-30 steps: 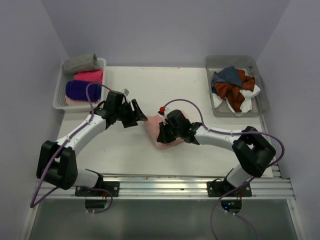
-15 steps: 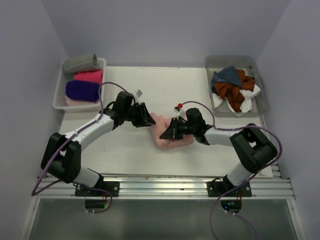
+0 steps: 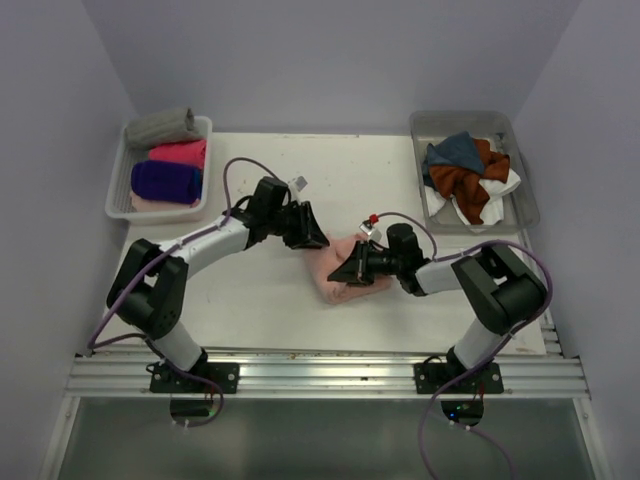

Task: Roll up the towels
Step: Roll the towel

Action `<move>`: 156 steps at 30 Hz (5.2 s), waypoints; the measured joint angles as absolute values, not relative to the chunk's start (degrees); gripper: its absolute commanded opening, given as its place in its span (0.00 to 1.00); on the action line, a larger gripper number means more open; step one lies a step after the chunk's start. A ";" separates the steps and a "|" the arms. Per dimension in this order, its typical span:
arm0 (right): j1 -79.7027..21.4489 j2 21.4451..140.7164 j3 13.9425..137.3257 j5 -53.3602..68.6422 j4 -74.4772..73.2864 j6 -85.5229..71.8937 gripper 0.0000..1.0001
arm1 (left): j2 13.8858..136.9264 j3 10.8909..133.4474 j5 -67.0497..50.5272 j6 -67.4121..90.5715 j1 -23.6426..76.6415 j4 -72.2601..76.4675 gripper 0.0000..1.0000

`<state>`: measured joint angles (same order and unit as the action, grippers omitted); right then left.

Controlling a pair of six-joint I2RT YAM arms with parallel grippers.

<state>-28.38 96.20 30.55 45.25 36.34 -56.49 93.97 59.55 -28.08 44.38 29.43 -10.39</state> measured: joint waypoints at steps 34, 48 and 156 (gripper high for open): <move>-53.15 69.08 50.39 -10.41 -21.69 -26.63 0.71 | 111.85 69.12 -27.64 44.42 33.04 -6.66 0.32; -75.46 94.76 62.13 -40.23 -26.37 -7.40 0.73 | 112.31 69.17 -27.70 44.42 33.04 -6.20 0.32; -62.57 98.41 60.25 -28.75 -10.68 -4.14 0.02 | 84.79 50.52 -14.92 57.84 22.98 -13.34 1.00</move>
<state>-62.57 98.41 60.25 -28.75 -10.68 -4.14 84.79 50.52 -14.92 57.84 22.98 -13.34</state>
